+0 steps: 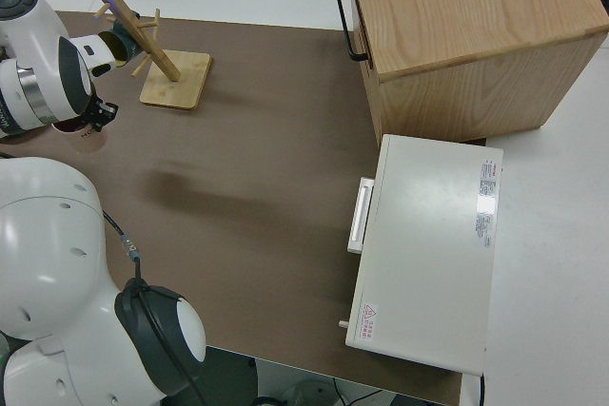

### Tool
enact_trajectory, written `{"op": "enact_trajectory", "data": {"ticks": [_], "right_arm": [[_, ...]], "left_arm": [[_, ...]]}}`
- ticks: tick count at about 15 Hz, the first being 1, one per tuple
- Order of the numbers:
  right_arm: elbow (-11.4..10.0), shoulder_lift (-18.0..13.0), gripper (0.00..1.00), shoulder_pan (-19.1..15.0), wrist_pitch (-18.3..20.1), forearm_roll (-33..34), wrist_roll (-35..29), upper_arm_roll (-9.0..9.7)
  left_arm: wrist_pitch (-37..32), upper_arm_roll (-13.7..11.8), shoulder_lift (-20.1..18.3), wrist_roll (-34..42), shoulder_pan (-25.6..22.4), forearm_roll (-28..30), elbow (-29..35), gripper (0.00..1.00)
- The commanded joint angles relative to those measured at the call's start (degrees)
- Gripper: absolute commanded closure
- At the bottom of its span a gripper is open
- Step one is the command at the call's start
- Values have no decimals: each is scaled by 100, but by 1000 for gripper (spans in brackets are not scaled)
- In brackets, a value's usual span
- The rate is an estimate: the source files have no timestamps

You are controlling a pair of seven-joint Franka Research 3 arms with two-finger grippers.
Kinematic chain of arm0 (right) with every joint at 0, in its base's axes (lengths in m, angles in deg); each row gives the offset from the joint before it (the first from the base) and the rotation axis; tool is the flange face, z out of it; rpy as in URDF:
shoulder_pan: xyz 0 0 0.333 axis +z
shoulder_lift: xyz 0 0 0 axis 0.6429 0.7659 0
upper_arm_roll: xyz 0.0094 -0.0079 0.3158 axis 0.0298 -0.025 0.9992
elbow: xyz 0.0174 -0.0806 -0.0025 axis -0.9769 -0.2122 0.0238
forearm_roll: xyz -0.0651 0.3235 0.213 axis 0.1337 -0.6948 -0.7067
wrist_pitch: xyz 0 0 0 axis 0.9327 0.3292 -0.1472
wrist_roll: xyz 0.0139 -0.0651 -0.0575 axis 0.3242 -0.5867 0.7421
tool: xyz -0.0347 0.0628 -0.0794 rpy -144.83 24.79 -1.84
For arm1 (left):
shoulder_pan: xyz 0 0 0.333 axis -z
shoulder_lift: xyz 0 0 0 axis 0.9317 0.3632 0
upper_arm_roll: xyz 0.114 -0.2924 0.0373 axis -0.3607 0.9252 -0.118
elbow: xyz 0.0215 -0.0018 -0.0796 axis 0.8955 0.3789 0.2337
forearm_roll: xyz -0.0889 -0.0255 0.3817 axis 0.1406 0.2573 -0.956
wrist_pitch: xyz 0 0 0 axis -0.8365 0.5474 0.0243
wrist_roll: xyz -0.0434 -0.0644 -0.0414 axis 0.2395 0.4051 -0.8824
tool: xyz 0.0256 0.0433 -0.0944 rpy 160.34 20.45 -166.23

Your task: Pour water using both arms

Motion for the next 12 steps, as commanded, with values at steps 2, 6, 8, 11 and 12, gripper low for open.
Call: {"op": "enact_trajectory", "data": {"ticks": [2, 6, 8, 11, 12], "right_arm": [[682, 841, 1000, 331, -371, 76, -421, 26], [990, 1333, 1000, 612, -531, 216, -895, 44], [1008, 1457, 1000, 683, -723, 314, -1080, 52], [999, 1589, 1000, 692, -821, 314, -1325, 175], [999, 1607, 1000, 692, -830, 340, -1379, 228]], "left_arm": [[199, 274, -561, -485, -39, -406, 603, 1000], [208, 441, -790, -599, -39, -415, 946, 1000], [208, 459, -895, -608, -39, -415, 1096, 1000], [208, 503, -983, -635, -39, -415, 1228, 1000], [199, 520, -1027, -635, -31, -415, 1289, 1000]]}}
